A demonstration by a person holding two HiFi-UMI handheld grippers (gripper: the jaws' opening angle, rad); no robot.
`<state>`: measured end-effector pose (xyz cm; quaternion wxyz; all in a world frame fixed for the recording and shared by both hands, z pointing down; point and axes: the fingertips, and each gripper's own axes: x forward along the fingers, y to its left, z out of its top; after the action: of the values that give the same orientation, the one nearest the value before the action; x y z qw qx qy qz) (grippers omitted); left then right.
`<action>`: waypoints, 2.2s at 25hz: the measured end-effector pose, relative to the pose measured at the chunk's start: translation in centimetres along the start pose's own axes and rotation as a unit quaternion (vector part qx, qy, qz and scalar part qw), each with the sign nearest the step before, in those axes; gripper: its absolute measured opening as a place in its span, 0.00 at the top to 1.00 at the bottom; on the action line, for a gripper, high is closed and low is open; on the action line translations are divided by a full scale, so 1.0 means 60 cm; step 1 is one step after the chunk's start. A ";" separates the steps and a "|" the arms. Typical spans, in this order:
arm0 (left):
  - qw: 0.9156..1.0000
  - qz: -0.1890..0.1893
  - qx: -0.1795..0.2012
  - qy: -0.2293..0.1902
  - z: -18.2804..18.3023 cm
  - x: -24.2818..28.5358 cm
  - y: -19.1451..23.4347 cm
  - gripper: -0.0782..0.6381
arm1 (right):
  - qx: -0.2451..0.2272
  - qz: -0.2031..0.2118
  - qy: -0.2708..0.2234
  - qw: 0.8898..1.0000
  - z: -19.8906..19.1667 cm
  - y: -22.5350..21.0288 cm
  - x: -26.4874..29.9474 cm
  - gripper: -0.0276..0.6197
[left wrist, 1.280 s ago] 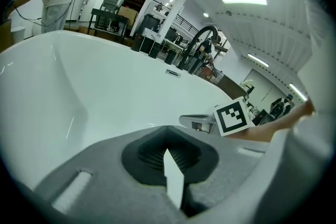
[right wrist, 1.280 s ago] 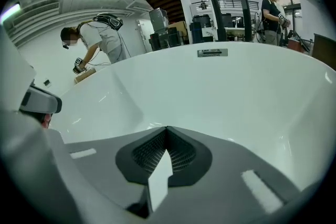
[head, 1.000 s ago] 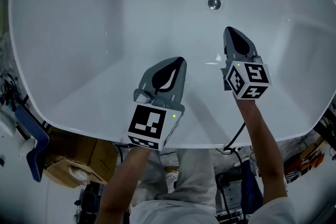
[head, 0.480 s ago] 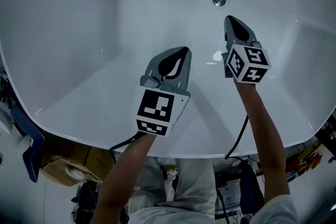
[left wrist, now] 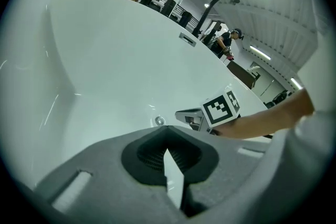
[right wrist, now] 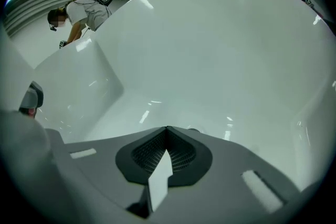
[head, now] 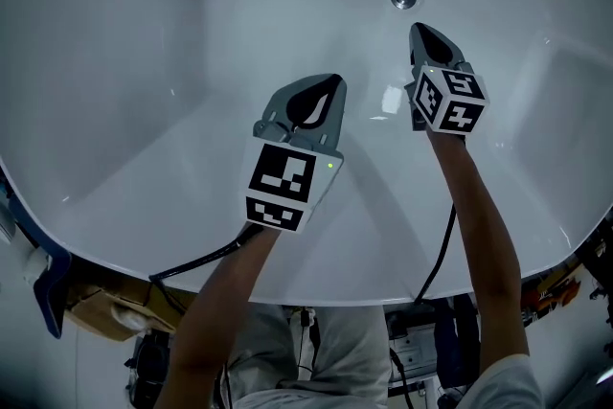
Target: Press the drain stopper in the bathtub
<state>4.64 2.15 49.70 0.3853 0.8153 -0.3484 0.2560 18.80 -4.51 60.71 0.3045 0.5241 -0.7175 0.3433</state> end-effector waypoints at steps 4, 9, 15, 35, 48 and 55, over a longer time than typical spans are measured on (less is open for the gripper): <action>1.000 -0.004 0.006 0.001 -0.004 0.025 0.009 0.89 | -0.023 0.003 0.006 1.000 0.003 -0.017 0.035 0.95; 1.000 0.001 0.010 0.004 -0.014 0.047 0.023 0.89 | -0.074 -0.006 0.014 0.997 -0.002 -0.036 0.096 0.95; 1.000 0.001 0.018 0.013 -0.036 0.077 0.030 0.89 | -0.054 -0.016 0.040 0.998 -0.034 -0.067 0.150 0.95; 1.000 -0.010 0.007 0.012 -0.080 0.135 0.071 0.89 | -0.043 -0.035 0.122 0.991 -0.115 -0.134 0.262 0.95; 1.000 -0.013 0.013 0.012 -0.064 0.125 0.061 0.89 | -0.041 -0.055 0.136 0.988 -0.111 -0.136 0.253 0.96; 1.000 -0.012 0.012 0.016 -0.066 0.106 0.044 0.89 | -0.025 -0.082 0.123 0.989 -0.119 -0.128 0.209 0.95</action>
<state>6.03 1.76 57.50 0.3839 0.8196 -0.3294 0.2690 23.44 -7.15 76.17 0.4304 0.5271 -0.6378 0.3608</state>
